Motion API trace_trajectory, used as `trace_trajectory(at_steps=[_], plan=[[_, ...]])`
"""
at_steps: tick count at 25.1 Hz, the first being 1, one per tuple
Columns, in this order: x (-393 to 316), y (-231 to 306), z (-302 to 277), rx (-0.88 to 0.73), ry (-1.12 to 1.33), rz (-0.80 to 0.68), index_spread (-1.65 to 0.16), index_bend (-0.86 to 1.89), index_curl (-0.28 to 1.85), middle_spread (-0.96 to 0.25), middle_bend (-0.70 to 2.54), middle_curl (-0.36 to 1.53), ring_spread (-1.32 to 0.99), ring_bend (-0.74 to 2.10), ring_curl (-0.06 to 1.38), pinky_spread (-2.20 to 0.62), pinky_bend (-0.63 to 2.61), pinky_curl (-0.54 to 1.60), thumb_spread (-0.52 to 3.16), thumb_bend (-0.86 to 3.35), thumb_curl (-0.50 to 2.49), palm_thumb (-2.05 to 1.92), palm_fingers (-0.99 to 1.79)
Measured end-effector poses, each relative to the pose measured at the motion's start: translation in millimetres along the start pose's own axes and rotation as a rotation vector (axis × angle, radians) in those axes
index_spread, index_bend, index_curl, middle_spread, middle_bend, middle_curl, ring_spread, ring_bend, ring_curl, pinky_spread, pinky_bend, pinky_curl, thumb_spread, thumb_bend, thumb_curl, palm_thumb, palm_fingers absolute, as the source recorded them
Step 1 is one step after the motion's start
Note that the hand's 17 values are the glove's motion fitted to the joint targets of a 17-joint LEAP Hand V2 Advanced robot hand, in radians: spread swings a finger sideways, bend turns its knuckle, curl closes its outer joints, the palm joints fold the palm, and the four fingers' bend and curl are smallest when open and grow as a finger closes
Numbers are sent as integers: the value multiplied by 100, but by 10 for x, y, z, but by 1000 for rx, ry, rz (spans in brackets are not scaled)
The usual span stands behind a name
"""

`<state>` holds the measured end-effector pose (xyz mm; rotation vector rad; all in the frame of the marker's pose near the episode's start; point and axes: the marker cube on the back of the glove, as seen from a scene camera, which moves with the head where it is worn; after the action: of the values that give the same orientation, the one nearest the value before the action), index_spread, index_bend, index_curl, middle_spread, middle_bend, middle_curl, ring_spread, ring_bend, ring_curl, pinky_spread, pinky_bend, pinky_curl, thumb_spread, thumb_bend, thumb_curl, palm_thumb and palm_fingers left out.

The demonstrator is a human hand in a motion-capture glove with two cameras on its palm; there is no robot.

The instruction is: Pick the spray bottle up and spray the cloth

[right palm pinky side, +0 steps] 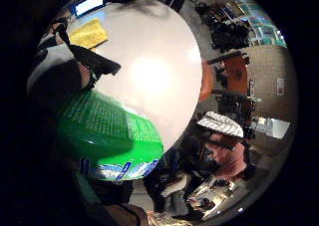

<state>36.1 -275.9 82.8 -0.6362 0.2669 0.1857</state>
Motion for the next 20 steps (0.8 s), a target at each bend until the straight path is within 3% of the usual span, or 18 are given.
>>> trace_trajectory(at_steps=[9,15,20], plan=[[-195,174,-54,159,-459,-91,-22,10,25,-4,24,45,-4,51,38,-4,44,37,66,-3,62,96,110],[-639,425,-11,300,-849,-185,-21,10,25,-3,24,45,-4,51,38,-4,44,37,66,-3,62,96,110],[-1137,642,183,369,-1002,-263,-21,10,25,-3,25,45,-3,49,38,-3,44,37,67,-3,62,97,109]])
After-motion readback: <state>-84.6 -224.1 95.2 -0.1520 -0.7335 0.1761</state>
